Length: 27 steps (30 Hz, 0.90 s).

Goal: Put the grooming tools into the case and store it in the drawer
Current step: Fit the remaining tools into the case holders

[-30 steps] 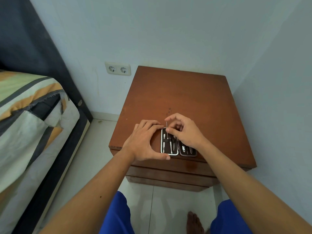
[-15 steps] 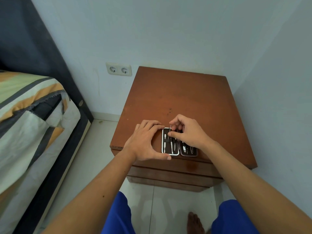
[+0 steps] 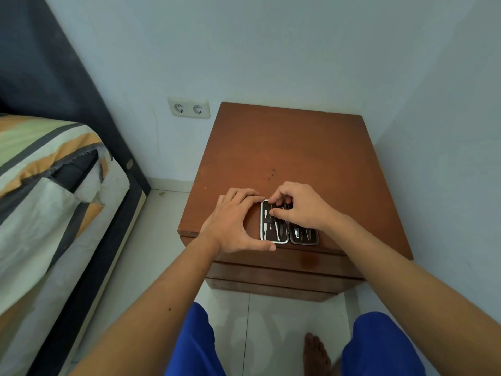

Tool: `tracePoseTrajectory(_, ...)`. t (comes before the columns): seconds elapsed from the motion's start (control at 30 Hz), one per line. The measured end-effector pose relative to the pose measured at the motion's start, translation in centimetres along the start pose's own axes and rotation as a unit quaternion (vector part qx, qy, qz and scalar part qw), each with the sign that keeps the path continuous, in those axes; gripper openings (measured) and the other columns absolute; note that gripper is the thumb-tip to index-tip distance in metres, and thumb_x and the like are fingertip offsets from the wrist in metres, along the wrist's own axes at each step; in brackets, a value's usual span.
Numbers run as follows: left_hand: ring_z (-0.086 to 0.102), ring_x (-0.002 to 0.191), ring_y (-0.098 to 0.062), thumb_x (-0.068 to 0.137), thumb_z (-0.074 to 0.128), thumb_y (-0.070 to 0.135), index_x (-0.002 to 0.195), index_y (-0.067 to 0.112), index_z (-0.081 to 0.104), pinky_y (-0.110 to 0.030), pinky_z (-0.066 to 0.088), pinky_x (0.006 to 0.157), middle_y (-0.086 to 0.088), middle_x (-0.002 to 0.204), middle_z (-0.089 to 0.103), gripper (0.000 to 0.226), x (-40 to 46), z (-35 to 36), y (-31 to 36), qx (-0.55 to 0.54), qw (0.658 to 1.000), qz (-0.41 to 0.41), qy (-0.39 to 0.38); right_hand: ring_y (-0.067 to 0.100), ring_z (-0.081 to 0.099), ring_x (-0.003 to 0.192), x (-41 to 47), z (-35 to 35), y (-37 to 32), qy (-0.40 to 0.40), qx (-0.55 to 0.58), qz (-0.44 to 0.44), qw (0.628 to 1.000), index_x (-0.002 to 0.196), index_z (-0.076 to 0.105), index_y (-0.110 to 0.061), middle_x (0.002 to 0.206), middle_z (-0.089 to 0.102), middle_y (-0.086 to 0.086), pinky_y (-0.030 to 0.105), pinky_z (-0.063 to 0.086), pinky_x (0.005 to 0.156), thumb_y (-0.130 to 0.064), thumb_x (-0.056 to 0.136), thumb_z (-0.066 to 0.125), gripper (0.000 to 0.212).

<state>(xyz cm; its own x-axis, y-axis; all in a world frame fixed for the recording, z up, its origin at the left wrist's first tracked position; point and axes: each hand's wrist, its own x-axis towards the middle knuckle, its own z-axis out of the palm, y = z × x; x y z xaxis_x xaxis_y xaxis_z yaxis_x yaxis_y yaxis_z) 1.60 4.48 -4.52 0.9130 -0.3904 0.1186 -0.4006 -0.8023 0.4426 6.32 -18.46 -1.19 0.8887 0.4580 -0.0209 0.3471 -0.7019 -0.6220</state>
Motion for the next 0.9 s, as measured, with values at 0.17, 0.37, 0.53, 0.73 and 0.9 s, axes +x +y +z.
tracePoseTrajectory(0.17, 0.032, 0.142, -0.011, 0.059, 0.069, 0.097, 0.153, 0.029, 0.048, -0.037, 0.029, 0.117, 0.013, 0.153, 0.043, 0.119, 0.0, 0.0, 0.0, 0.0, 1.0, 0.002, 0.002, 0.009, 0.053, 0.106, -1.1, 0.7, 0.5, -0.002, -0.038, -0.016, 0.999, 0.113, 0.074, -0.033, 0.109, 0.06, -0.018, 0.024, 0.044, 0.089, -0.05, 0.082, 0.079, 0.036)
tracePoseTrajectory(0.37, 0.033, 0.141, -0.01, 0.059, 0.067, 0.098, 0.152, 0.028, 0.048, -0.038, 0.031, 0.116, 0.013, 0.152, 0.044, 0.118, -0.1, 0.0, 0.0, -0.001, 1.0, 0.007, 0.004, 0.009, 0.044, 0.108, -2.2, 1.1, 0.6, 0.007, -0.026, -0.023, 0.999, 0.121, 0.071, -0.03, 0.112, 0.053, -0.017, 0.024, 0.038, 0.093, -0.057, 0.074, 0.083, 0.055)
tracePoseTrajectory(0.53, 0.034, 0.14, -0.009, 0.057, 0.068, 0.098, 0.151, 0.027, 0.05, -0.037, 0.031, 0.115, 0.014, 0.15, 0.045, 0.119, -0.1, 0.1, 0.0, -0.005, 1.0, 0.007, 0.014, 0.012, 0.041, 0.111, -2.7, 1.5, 0.7, 0.003, -0.019, -0.035, 0.999, 0.113, 0.07, -0.034, 0.113, 0.052, -0.015, 0.023, 0.036, 0.097, -0.07, 0.066, 0.075, 0.059)
tracePoseTrajectory(0.73, 0.033, 0.14, -0.009, 0.057, 0.072, 0.096, 0.151, 0.028, 0.05, -0.035, 0.031, 0.114, 0.015, 0.149, 0.045, 0.117, -0.1, 0.1, 0.0, -0.002, 1.0, 0.009, 0.014, 0.012, 0.04, 0.112, -2.8, 1.5, 0.6, 0.007, -0.016, -0.032, 0.999, 0.113, 0.07, -0.033, 0.114, 0.052, -0.015, 0.025, 0.035, 0.098, -0.059, 0.069, 0.084, 0.053)
tracePoseTrajectory(0.9, 0.033, 0.139, -0.009, 0.057, 0.069, 0.098, 0.15, 0.029, 0.05, -0.035, 0.031, 0.114, 0.016, 0.149, 0.045, 0.117, 0.0, 0.1, 0.0, 0.002, 1.0, 0.008, 0.01, 0.011, 0.038, 0.114, -2.9, 1.4, 0.5, -0.005, -0.019, -0.029, 0.999, 0.112, 0.071, -0.033, 0.114, 0.05, -0.018, 0.026, 0.037, 0.098, -0.059, 0.068, 0.086, 0.053)
